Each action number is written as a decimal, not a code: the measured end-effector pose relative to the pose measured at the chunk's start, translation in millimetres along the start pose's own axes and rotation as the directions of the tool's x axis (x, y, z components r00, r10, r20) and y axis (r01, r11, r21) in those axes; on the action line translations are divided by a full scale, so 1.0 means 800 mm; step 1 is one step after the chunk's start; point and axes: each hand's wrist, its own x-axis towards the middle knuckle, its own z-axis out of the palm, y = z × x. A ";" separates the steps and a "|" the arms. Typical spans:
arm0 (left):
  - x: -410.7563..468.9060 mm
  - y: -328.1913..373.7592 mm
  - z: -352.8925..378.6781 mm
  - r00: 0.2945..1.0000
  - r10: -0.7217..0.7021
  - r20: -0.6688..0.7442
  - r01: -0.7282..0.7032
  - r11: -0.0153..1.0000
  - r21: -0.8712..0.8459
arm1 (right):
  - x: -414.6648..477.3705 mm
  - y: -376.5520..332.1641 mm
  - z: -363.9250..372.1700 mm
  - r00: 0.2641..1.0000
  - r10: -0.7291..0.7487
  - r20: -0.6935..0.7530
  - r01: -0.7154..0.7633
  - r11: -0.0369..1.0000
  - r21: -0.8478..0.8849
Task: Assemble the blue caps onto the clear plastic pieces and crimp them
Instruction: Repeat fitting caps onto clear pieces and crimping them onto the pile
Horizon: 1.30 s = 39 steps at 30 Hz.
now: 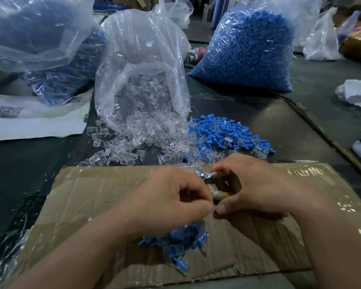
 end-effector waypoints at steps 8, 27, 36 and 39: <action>0.017 -0.025 -0.020 0.797 -0.104 -0.595 0.293 0.928 0.229 | -0.001 -0.004 -0.005 0.998 -0.004 -0.066 0.010 0.996 0.085; 0.016 -0.025 -0.015 0.783 -0.069 -0.618 0.288 0.921 0.262 | 0.024 0.036 0.003 0.747 0.351 -0.564 -0.165 0.920 0.354; 0.016 -0.020 -0.014 0.792 -0.086 -0.604 0.259 0.944 0.205 | 0.040 0.037 0.010 0.740 0.278 -0.613 -0.154 0.957 0.248; 0.014 -0.017 -0.014 0.788 -0.081 -0.610 0.249 0.949 0.196 | 0.043 0.039 0.009 0.699 0.289 -0.655 -0.149 0.954 0.262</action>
